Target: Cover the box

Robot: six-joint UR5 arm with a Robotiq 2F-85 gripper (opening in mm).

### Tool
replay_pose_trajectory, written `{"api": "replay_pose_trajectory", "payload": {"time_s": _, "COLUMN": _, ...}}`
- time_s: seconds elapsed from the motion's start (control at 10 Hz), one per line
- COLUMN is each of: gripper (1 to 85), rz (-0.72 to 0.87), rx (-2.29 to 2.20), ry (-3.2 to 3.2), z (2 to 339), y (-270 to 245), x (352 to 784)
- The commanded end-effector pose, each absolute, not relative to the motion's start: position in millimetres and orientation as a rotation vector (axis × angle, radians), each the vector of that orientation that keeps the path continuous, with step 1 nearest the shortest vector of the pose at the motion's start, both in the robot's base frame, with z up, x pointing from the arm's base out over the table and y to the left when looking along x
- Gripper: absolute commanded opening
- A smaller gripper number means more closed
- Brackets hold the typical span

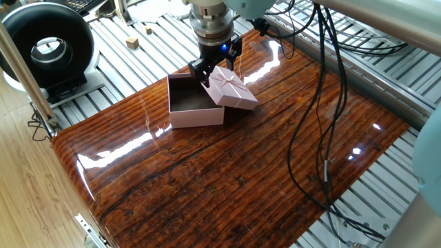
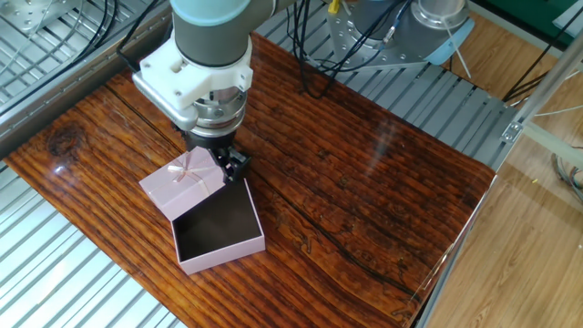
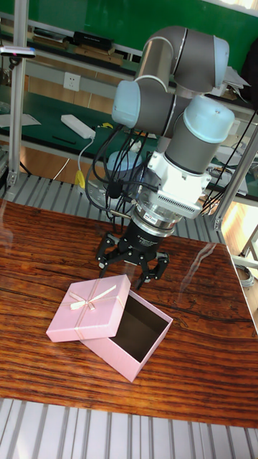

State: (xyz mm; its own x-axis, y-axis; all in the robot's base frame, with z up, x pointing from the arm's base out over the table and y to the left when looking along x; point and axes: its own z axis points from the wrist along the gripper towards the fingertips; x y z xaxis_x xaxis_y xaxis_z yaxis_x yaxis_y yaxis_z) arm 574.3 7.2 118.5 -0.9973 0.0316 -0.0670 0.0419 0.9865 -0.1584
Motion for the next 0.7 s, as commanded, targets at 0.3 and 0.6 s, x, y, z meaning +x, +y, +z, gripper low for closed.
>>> {"api": "replay_pose_trajectory", "payload": {"time_s": 0.3, "gripper": 79.0, "rz": -0.211, "rx": 0.098, "ry": 3.042, "z": 107.7, "y": 14.3, "x": 589.7}}
{"api": "replay_pose_trajectory", "payload": {"time_s": 0.6, "gripper": 79.0, "rz": -0.233, "rx": 0.121, "ry": 3.053, "z": 94.8, "y": 13.7, "x": 592.5}}
